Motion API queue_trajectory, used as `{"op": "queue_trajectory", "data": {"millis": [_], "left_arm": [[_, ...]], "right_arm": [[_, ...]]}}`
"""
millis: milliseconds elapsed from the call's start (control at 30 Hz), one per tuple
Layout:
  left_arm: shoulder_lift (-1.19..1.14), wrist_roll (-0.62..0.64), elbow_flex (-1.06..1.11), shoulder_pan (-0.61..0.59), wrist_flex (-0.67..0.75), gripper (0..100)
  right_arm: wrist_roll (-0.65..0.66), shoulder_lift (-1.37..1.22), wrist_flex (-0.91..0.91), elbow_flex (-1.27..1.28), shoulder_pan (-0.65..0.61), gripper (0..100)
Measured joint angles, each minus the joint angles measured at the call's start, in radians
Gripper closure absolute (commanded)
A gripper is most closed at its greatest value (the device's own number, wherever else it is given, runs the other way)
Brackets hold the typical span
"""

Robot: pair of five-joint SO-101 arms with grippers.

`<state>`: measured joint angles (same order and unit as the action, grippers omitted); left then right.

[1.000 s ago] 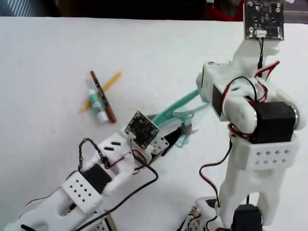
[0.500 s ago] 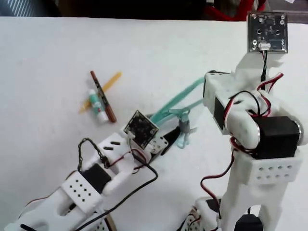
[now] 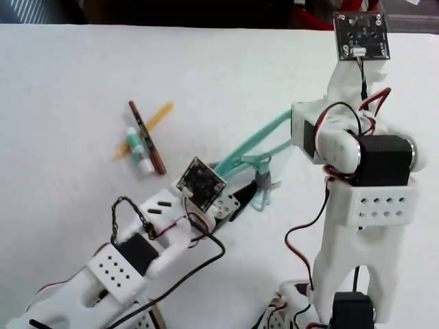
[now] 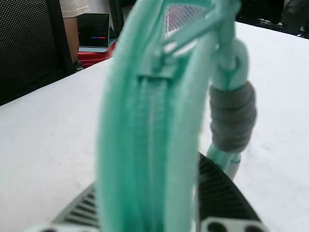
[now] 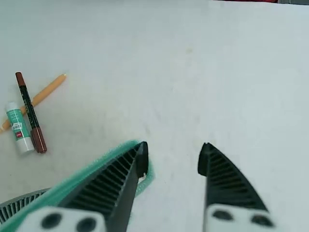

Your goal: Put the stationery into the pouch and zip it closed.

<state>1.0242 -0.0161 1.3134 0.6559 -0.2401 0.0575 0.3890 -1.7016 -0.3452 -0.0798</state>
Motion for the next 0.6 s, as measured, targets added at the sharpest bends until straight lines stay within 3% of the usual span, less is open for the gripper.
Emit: {"op": "queue_trajectory", "data": {"millis": [400,600], "left_arm": [[0.0,0.0,0.0,0.0,0.0,82],[0.0,0.0,0.0,0.0,0.0,82]], "right_arm": [[0.006,-0.015,0.0,0.009,-0.017,84.5],[0.006,-0.015,0.0,0.06,-0.025,97.8]]}}
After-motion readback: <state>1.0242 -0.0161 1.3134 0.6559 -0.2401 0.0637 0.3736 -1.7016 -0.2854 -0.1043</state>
